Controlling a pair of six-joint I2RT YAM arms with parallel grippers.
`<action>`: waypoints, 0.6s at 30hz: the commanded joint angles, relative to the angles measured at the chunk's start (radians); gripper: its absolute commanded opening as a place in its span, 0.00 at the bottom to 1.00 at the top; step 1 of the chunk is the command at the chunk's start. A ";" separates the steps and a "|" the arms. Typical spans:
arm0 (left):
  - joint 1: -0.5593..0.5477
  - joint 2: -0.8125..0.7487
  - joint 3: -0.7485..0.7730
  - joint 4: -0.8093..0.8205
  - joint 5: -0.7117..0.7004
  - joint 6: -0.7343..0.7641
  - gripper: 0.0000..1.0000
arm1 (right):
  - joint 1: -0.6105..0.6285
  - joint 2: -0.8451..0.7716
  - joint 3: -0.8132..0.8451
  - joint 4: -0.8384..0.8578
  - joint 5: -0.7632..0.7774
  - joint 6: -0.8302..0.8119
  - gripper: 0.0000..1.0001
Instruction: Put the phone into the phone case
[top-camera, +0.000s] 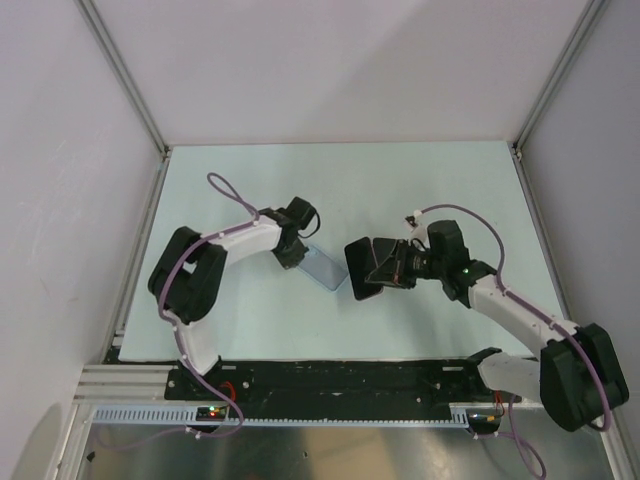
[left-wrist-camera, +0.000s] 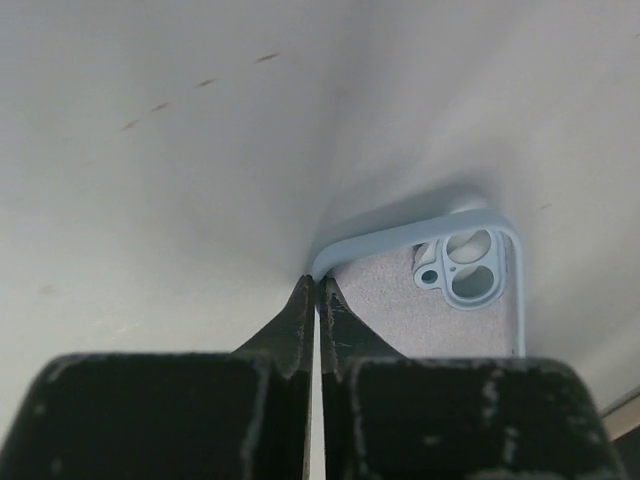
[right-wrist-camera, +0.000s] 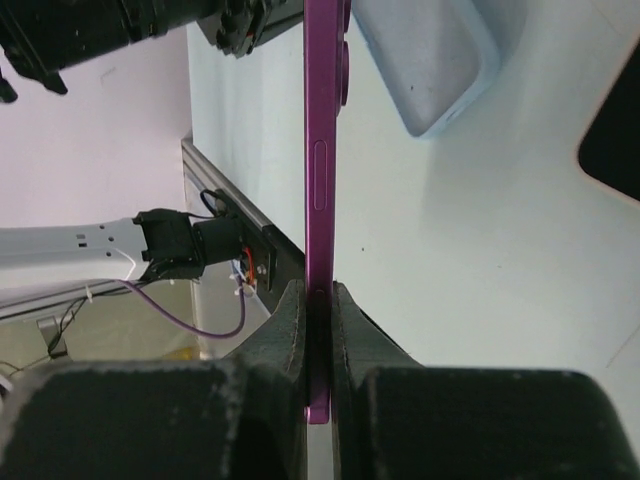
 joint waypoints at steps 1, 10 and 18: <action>0.015 -0.169 -0.128 -0.044 -0.056 0.100 0.00 | 0.044 0.085 0.103 0.084 -0.103 -0.045 0.00; 0.032 -0.374 -0.352 -0.041 -0.022 0.133 0.00 | 0.206 0.363 0.174 0.231 -0.199 -0.003 0.00; 0.033 -0.454 -0.430 -0.037 -0.014 0.031 0.14 | 0.301 0.523 0.200 0.396 -0.209 0.119 0.00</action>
